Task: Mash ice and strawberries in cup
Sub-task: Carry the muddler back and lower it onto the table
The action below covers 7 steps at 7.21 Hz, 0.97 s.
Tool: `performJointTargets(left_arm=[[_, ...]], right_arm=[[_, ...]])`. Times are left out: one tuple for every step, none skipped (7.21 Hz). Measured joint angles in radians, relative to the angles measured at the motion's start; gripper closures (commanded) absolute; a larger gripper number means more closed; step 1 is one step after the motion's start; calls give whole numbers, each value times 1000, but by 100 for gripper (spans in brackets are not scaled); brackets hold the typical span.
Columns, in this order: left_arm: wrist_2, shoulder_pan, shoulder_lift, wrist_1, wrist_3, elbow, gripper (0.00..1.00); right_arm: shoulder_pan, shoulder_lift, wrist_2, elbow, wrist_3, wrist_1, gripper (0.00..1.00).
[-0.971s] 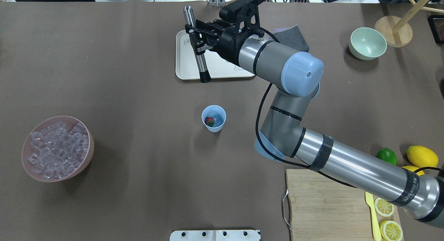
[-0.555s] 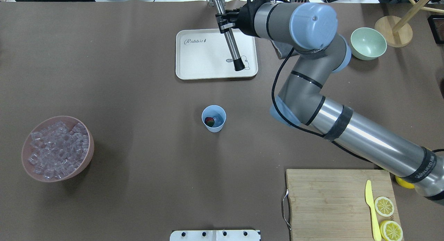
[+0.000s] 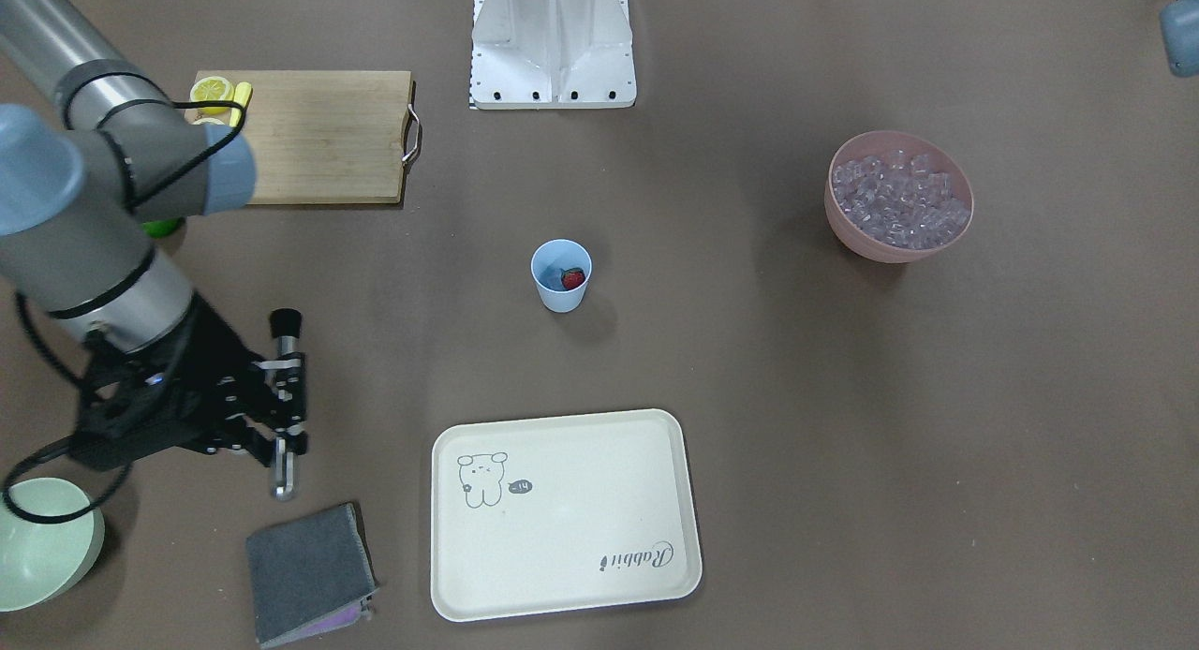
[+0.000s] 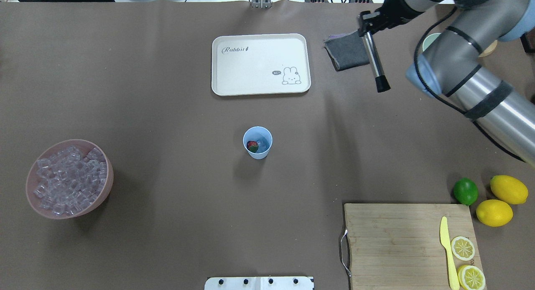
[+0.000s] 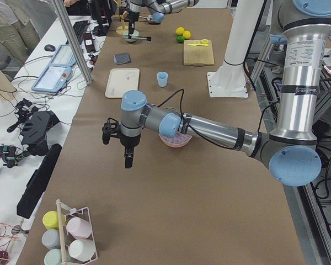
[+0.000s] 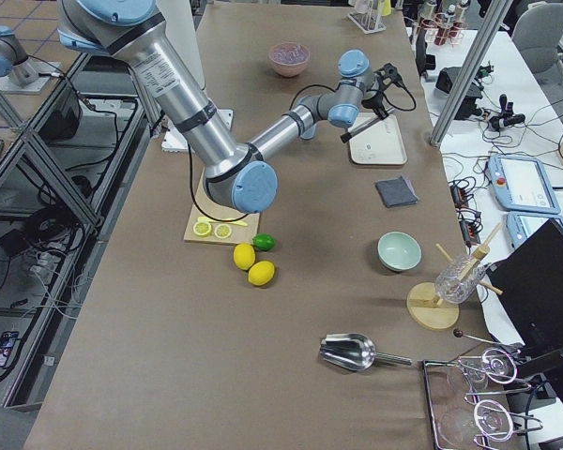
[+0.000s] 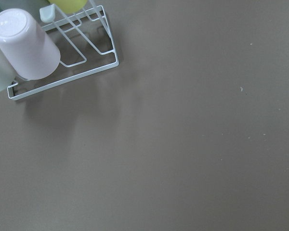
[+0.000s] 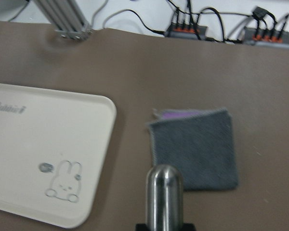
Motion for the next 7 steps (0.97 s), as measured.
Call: performJointTargets(left_arm=[[0,4,-4,-3,0,-17,2],[-1,16,-9,-13,0,-26,2],[0,32,-12,-23,0,-30,2],[1,44,-15,-30,1,-32,2],[1,54,-19,-35,2,-32,2],[1,65,-23,-37,2,-32,2],[1,75,-26,-38,2,-31,2]], right_arm=[[30,-66,36,-8,-2,-22,100],[38,-126,28,-22,-3,-29,100],[33,-175,0,-30,-3,-31,100],[21,-213,-20,-32,-1,-32,100],[8,-242,-34,-31,2,-30,100],[-2,-261,-44,-27,5,-29,100],[-9,-273,-48,-24,7,-28,100]])
